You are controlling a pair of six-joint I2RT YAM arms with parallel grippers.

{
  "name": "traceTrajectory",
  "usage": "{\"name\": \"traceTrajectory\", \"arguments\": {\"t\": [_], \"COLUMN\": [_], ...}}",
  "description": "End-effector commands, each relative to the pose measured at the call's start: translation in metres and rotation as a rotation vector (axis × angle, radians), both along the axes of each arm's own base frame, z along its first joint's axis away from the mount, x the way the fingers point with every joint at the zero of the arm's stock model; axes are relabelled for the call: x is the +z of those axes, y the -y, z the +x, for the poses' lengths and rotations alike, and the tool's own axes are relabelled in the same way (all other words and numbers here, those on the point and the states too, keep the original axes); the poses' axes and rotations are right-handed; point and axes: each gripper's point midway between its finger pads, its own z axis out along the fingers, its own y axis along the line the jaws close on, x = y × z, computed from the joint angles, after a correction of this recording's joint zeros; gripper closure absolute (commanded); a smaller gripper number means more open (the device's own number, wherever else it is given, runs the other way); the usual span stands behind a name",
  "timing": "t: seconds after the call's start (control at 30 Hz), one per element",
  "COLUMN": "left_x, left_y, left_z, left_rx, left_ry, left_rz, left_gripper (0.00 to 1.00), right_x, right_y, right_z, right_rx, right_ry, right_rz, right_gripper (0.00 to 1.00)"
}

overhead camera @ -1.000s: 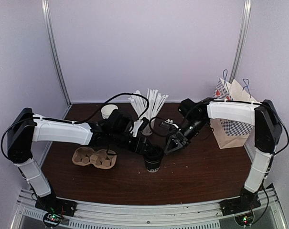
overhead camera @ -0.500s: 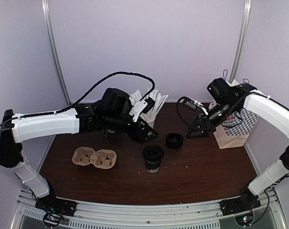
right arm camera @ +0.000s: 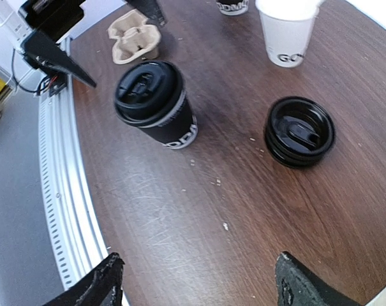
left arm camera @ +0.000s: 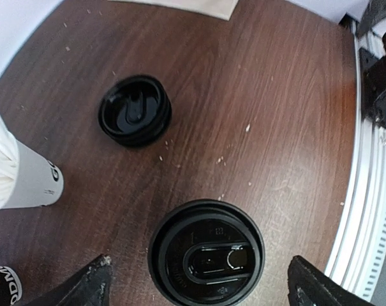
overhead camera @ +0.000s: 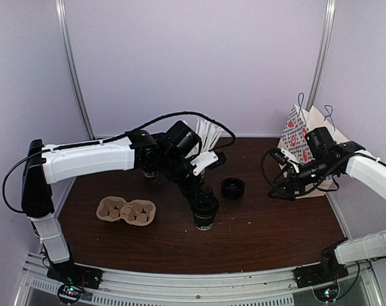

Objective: Pack the takeout coffee

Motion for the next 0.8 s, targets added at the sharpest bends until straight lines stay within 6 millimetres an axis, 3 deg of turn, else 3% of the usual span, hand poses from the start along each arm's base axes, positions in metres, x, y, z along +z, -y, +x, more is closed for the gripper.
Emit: {"name": "traceTrajectory", "arguments": {"t": [0.0, 0.2, 0.5, 0.77], "left_x": [-0.020, -0.038, -0.047, -0.061], "left_y": [-0.001, 0.007, 0.006, -0.001], "left_z": [-0.006, -0.009, -0.015, -0.004], "left_rx": [-0.042, -0.055, -0.059, -0.030], "left_ry": [-0.040, -0.063, -0.078, -0.007], "left_rz": [0.104, 0.149, 0.182, 0.260], "left_gripper": [0.04, 0.05, 0.06, 0.10], "right_x": [0.010, 0.006, 0.000, -0.001], "right_y": [0.003, 0.002, 0.000, 0.001], "right_z": [0.006, 0.007, 0.007, 0.008], "right_rx": [0.000, 0.006, 0.022, 0.021], "right_ry": [0.094, 0.087, 0.058, 0.061], "right_rz": [0.074, 0.071, 0.070, 0.066], "right_gripper": [0.18, 0.18, 0.18, 0.18]}}
